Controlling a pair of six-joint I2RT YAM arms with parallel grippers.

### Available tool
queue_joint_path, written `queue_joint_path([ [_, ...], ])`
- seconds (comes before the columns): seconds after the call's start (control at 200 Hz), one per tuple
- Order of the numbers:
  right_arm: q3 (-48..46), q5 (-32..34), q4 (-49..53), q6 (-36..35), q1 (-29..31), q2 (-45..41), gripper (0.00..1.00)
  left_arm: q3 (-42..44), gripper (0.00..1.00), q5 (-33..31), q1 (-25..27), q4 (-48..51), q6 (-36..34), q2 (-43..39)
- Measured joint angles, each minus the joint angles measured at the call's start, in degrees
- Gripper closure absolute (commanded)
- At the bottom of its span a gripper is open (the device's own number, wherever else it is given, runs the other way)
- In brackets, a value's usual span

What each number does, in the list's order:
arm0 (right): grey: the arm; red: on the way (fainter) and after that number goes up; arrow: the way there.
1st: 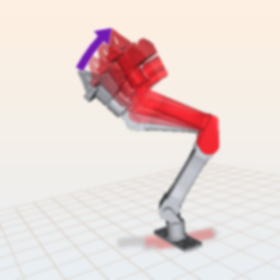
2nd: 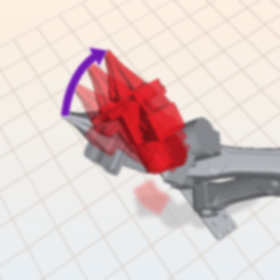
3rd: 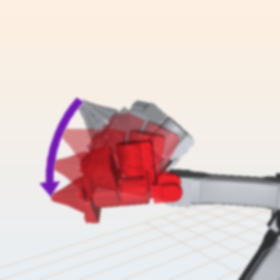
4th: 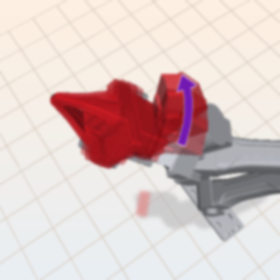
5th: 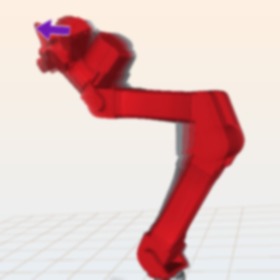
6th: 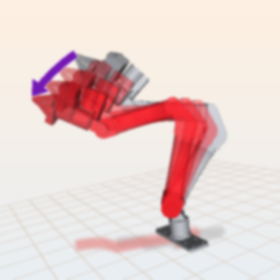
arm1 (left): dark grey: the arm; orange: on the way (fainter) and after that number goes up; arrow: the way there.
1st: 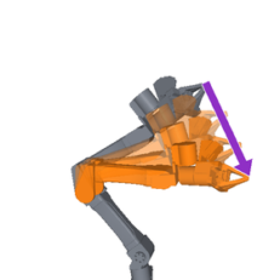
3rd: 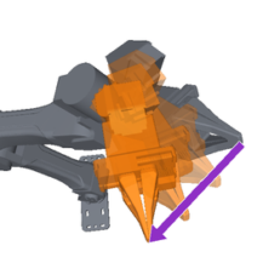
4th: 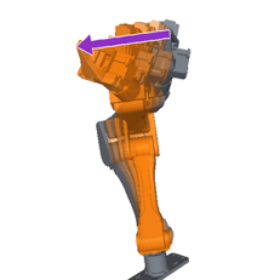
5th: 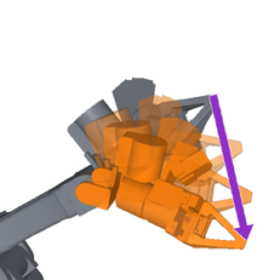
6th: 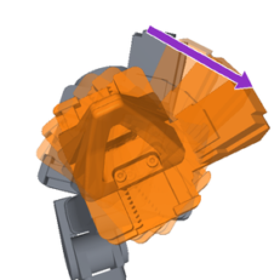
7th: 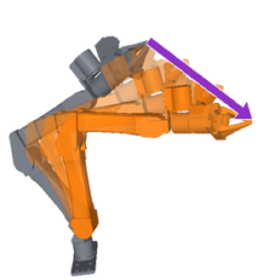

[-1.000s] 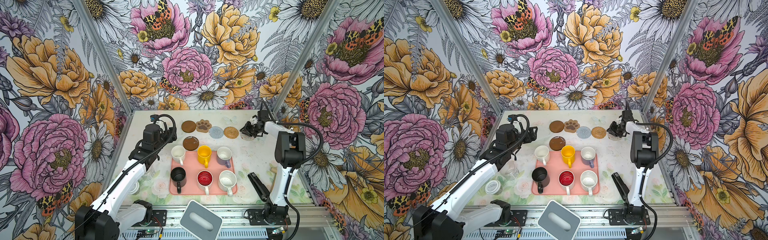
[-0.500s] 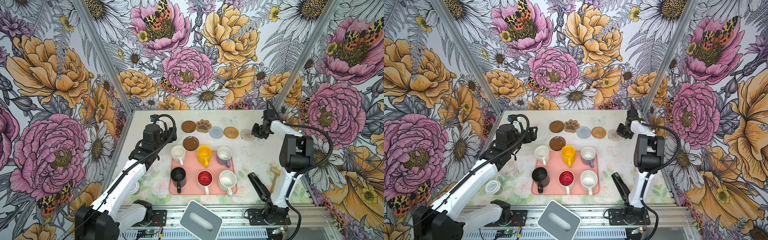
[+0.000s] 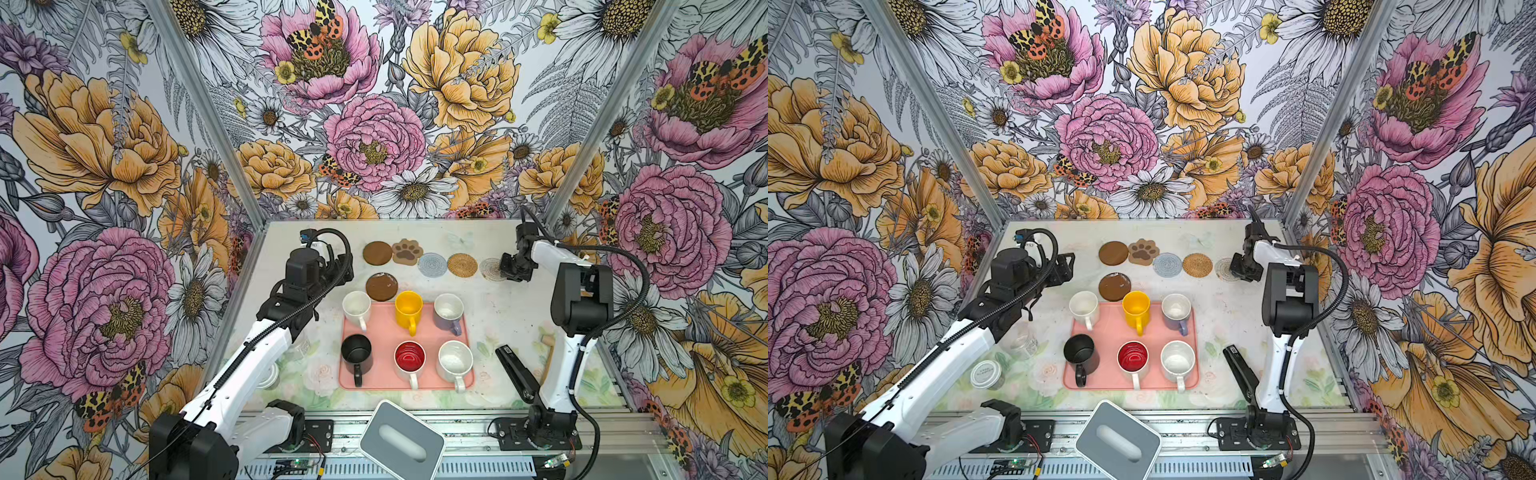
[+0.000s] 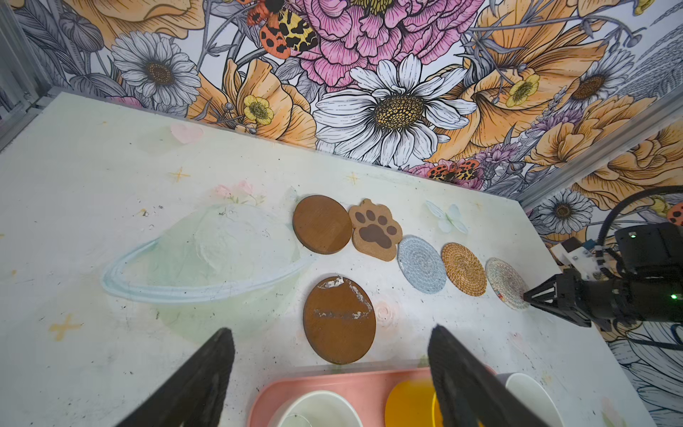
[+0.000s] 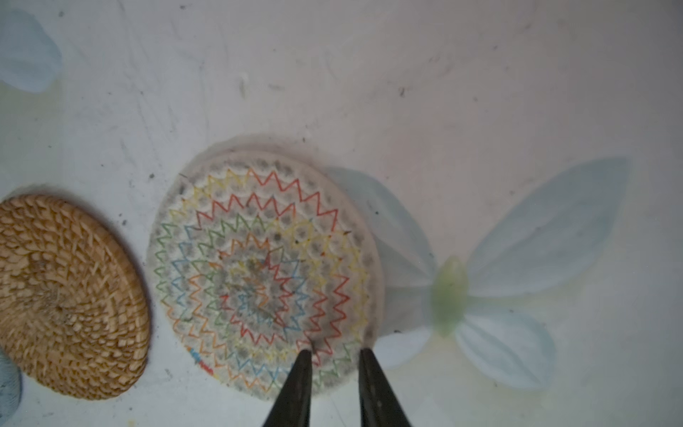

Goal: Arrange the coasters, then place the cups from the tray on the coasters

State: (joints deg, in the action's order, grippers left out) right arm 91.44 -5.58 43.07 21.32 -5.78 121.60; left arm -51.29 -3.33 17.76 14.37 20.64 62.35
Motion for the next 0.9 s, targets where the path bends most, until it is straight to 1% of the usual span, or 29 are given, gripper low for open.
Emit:
queue_joint_path([
  [0.445,5.2,2.0,1.7,-0.5,2.8,3.8,0.76,0.0,0.16,0.0,0.0,0.0,0.0,-0.6],
  [0.901,7.1,2.8,2.8,-1.1,4.0,5.0,0.77,0.0,0.16,0.0,0.0,0.0,0.0,-0.6],
])
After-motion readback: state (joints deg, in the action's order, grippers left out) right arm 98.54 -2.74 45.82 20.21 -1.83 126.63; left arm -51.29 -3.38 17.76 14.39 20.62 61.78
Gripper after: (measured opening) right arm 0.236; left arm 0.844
